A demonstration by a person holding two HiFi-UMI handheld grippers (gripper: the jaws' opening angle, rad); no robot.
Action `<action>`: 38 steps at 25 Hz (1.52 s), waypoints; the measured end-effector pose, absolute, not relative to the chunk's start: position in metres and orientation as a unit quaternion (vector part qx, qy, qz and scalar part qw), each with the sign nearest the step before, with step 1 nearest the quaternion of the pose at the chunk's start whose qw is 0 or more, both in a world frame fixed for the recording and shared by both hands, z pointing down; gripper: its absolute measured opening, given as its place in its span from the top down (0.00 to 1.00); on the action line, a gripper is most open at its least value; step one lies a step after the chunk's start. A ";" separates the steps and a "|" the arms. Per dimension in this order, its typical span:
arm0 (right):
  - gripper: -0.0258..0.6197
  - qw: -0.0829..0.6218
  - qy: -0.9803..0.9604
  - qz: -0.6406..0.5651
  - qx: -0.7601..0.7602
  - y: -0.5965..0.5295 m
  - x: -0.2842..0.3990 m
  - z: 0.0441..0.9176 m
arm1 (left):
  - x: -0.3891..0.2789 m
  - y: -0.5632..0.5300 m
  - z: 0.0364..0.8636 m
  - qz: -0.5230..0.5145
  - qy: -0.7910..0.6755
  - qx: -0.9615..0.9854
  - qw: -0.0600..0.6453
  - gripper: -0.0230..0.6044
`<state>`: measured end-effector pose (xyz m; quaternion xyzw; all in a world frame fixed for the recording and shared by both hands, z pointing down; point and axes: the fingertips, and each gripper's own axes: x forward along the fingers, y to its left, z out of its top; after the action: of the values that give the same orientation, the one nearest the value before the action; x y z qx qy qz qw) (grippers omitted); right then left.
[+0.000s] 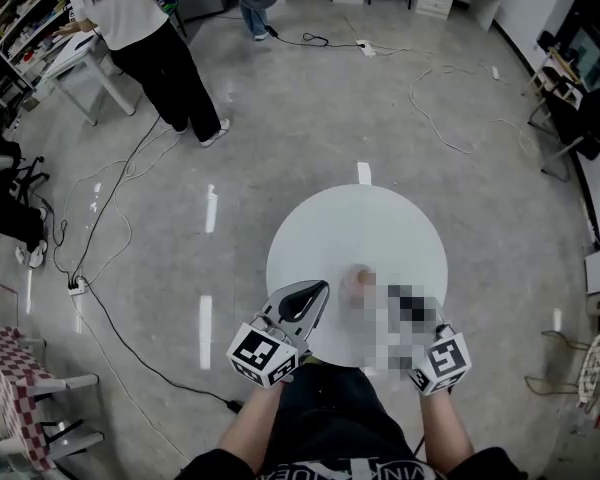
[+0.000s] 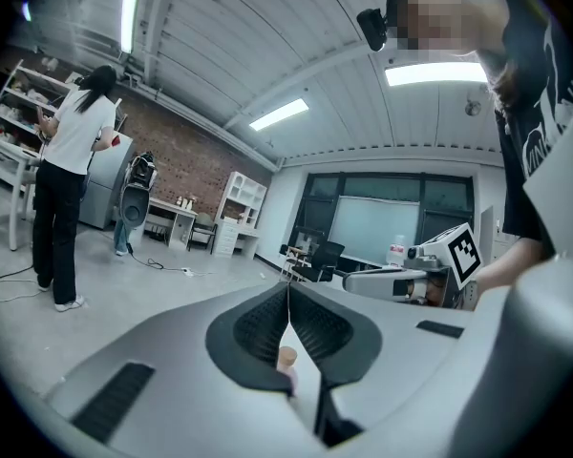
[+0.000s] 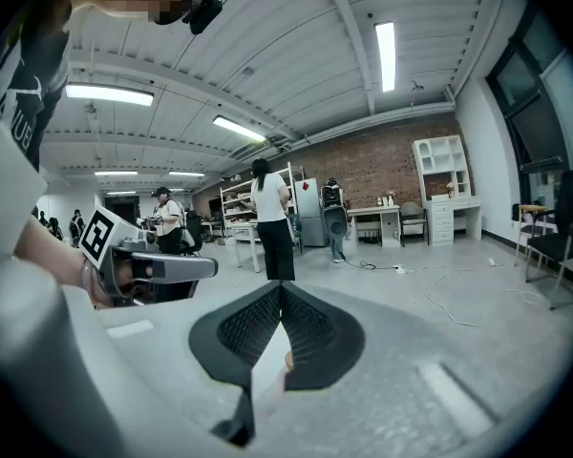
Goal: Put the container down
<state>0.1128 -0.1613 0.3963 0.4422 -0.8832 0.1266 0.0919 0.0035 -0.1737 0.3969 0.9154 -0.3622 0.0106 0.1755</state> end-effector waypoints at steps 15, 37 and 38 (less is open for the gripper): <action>0.95 0.086 -0.892 0.108 0.431 -0.157 0.109 0.368 | 0.001 -0.176 0.360 -0.007 -0.358 0.922 0.151 0.94; 0.95 0.063 -0.895 0.089 0.432 -0.166 0.109 0.333 | -0.011 -0.187 0.328 -0.031 -0.378 0.918 0.117 0.94; 0.95 0.062 -0.896 0.087 0.432 -0.166 0.109 0.331 | -0.011 -0.187 0.325 -0.032 -0.378 0.918 0.116 0.94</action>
<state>0.1087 -0.1664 0.3311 0.4320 -0.8955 0.0874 0.0618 -0.0111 -0.1870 0.3255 0.9181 -0.3778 -0.0321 0.1157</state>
